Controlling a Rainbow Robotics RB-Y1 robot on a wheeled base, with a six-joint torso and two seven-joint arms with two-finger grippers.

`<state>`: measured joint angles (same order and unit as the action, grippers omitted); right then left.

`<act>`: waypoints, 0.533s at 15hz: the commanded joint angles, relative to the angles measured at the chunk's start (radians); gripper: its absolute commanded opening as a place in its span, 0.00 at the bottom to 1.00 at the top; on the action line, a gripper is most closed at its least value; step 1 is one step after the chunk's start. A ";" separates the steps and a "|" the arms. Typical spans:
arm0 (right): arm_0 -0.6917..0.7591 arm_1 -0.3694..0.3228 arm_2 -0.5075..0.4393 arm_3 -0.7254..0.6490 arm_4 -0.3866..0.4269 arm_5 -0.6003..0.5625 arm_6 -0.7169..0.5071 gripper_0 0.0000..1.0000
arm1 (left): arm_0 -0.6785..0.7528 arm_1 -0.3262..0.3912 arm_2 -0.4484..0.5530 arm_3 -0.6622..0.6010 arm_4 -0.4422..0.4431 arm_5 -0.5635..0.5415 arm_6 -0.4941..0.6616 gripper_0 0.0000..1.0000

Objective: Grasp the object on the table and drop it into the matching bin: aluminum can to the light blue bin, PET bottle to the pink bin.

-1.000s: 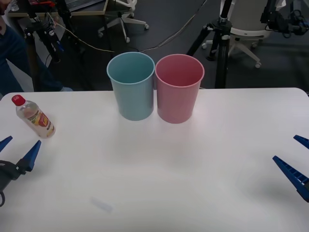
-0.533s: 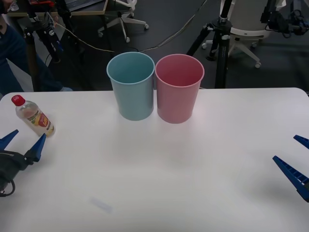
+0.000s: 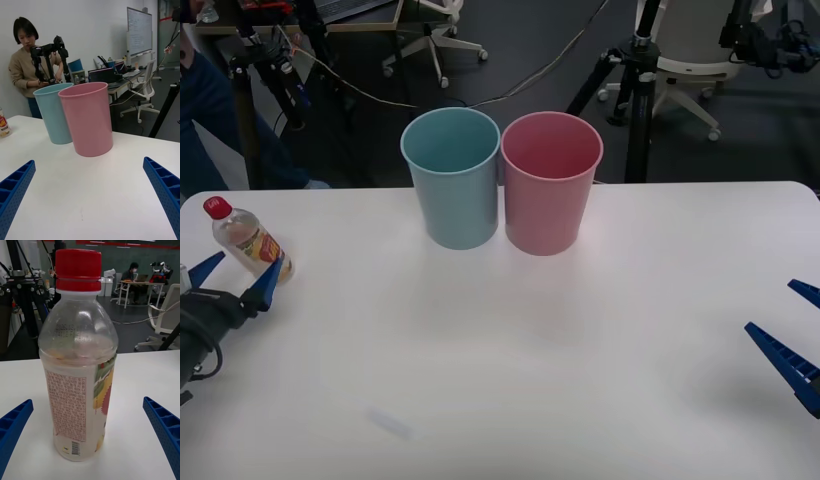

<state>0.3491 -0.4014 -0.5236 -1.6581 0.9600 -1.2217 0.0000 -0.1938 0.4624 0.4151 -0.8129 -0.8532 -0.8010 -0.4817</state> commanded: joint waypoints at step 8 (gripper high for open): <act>0.000 0.000 0.000 0.000 0.000 0.000 0.000 1.00 | -0.084 0.001 -0.042 0.000 -0.003 0.169 0.022 1.00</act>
<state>0.3491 -0.4014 -0.5236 -1.6581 0.9600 -1.2217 0.0000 -0.2720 0.4634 0.3776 -0.8128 -0.8556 -0.6465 -0.4637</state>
